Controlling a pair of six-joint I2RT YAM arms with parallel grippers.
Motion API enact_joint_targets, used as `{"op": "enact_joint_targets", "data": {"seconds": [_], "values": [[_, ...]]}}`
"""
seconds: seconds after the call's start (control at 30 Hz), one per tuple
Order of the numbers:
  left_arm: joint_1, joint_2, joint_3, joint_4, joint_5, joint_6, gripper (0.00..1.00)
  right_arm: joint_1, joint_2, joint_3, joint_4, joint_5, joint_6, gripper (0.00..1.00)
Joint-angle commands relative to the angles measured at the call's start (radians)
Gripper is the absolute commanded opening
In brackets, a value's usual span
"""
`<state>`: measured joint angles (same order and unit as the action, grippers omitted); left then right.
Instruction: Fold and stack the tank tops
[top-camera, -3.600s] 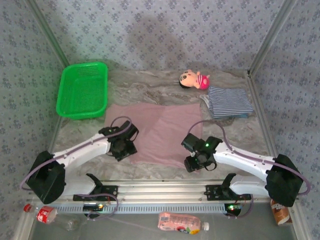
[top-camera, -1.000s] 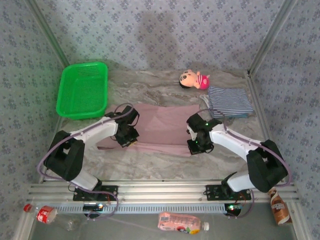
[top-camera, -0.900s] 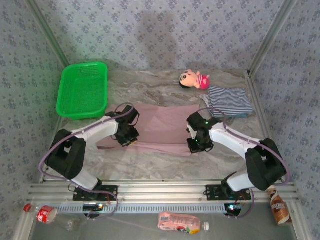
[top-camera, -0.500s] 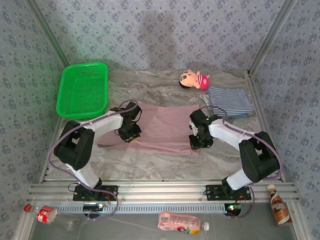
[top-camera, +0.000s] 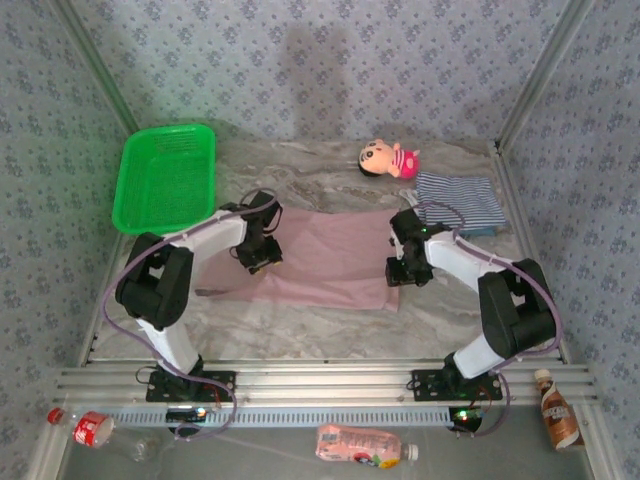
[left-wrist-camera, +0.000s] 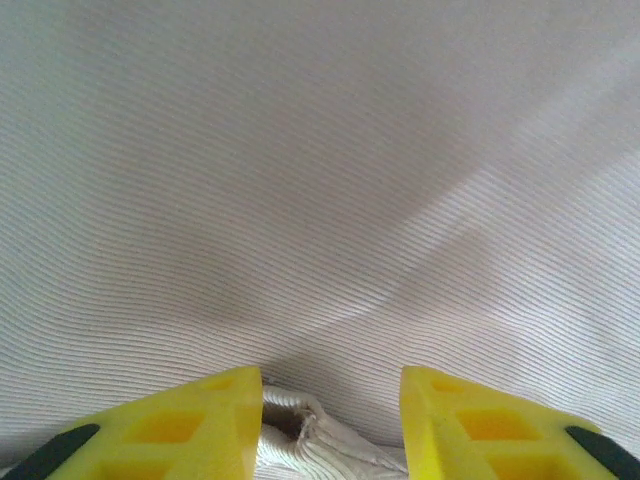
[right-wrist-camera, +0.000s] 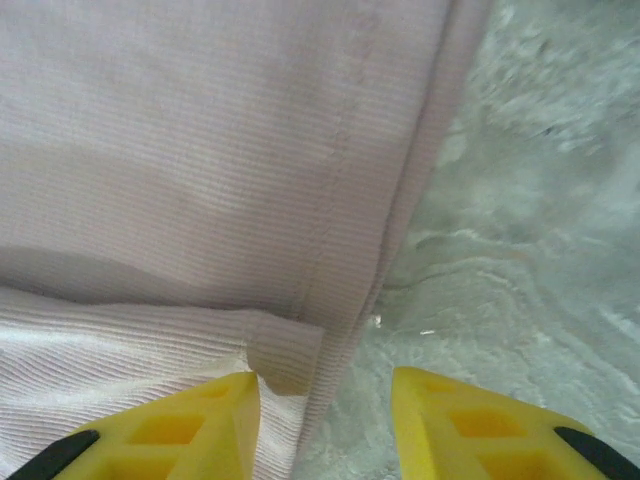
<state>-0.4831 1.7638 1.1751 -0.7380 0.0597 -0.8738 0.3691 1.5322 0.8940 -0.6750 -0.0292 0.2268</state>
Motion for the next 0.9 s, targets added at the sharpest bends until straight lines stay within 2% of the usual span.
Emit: {"op": "enact_joint_targets", "data": {"seconds": [0.0,0.23,0.47,0.6,0.7,0.87], "values": [[0.013,-0.022,0.039,-0.103,-0.003,0.066,0.44,-0.009,-0.053,0.044,-0.044,0.023,-0.008,0.44],[0.029,-0.207,-0.06,-0.277,-0.007,0.063,0.46,0.023,-0.199,0.015,-0.076,-0.059,0.069,0.46],[0.132,-0.362,-0.242,-0.361,-0.034,0.095,0.45,0.129,-0.231,-0.089,0.04,-0.12,0.186,0.46],[0.227,-0.382,-0.277,-0.348,-0.051,0.164,0.43,0.166,-0.207,-0.105,0.071,-0.121,0.198,0.46],[0.279,-0.341,-0.286,-0.327,-0.083,0.23,0.42,0.184,-0.18,-0.104,0.108,-0.117,0.202,0.47],[0.32,-0.295,-0.303,-0.23,-0.117,0.288,0.41,0.191,-0.152,-0.124,0.136,-0.102,0.213,0.47]]}}
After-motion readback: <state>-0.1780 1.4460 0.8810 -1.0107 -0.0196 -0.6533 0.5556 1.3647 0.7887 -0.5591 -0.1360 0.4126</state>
